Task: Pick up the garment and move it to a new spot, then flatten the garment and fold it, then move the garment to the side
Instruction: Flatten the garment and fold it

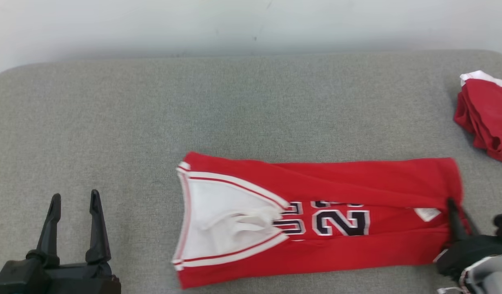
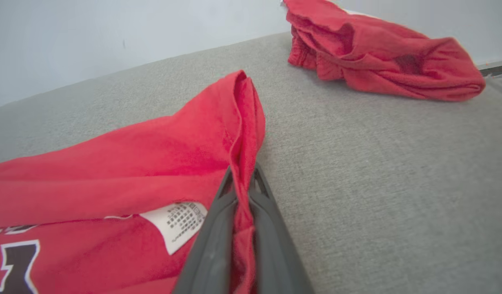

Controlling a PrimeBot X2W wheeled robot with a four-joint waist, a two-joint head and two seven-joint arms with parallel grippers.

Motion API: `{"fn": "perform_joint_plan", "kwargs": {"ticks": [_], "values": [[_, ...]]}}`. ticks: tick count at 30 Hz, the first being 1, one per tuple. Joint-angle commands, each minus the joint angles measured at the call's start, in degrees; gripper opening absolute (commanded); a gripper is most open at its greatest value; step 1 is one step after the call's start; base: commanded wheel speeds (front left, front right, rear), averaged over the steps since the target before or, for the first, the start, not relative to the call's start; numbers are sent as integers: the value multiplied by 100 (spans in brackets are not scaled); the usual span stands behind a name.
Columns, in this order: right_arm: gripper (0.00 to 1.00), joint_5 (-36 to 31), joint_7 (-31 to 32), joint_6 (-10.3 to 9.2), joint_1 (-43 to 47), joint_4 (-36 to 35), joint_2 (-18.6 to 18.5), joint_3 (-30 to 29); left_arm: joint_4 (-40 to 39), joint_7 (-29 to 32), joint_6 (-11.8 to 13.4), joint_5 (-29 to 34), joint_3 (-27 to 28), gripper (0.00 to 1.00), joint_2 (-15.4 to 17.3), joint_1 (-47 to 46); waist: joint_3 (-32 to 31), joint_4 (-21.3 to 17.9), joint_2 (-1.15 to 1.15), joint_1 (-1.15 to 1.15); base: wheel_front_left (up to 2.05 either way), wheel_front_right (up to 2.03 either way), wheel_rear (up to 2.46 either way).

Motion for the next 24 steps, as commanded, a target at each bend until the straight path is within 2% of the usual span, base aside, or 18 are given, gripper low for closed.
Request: {"fn": "perform_joint_plan", "kwargs": {"ticks": [1,5,10,17,24], "values": [[0,35,-33,-19,3,11,-79,-49,13,-1,-7,34,5,100,-7,108,-73,-17,0,0,0,0,0],[0,73,-21,-19,96,2,-432,-219,11,-1,32,33,-7,100,-7,186,-205,-37,0,0,0,0,0],[0,70,105,-19,161,-197,-574,-365,-10,-1,54,2,13,100,-7,277,-314,-73,0,0,0,0,0],[0,-103,349,-19,246,-887,-299,-212,18,-1,140,-50,-30,100,-7,364,-394,-127,0,0,0,0,0],[0,-249,728,-18,286,-1779,84,284,60,-1,180,-99,-57,100,-6,347,-449,-115,0,0,0,0,0]]}}
